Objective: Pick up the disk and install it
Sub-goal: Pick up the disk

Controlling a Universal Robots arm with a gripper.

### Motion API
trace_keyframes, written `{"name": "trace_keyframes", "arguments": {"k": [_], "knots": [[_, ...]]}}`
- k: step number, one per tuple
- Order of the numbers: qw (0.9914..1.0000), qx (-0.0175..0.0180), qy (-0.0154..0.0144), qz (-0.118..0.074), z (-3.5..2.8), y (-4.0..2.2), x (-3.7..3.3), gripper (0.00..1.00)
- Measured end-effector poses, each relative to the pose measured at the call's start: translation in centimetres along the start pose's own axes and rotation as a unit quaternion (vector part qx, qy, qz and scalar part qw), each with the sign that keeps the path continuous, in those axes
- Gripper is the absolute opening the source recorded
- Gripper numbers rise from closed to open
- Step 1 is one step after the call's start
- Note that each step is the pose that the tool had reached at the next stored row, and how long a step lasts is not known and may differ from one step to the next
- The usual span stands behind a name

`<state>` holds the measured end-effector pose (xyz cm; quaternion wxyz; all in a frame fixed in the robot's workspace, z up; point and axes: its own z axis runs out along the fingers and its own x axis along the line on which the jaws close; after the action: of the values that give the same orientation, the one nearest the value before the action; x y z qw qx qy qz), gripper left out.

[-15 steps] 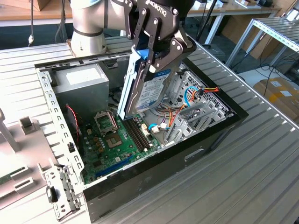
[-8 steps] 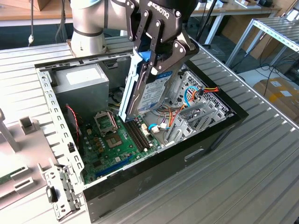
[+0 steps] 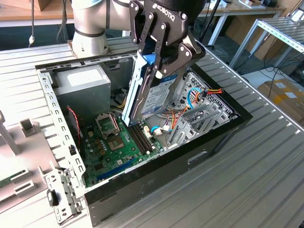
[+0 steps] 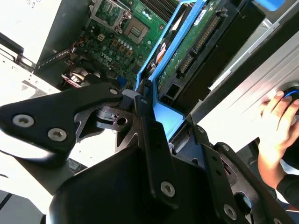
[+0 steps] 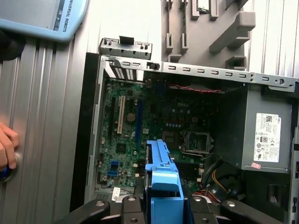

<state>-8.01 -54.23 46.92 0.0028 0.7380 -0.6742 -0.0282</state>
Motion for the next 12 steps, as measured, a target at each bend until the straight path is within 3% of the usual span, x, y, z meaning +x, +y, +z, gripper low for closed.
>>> {"name": "trace_keyframes", "arguments": {"k": [12], "knots": [[1.0,0.0,0.0,0.0,-0.01,0.0,1.06,0.37]]}}
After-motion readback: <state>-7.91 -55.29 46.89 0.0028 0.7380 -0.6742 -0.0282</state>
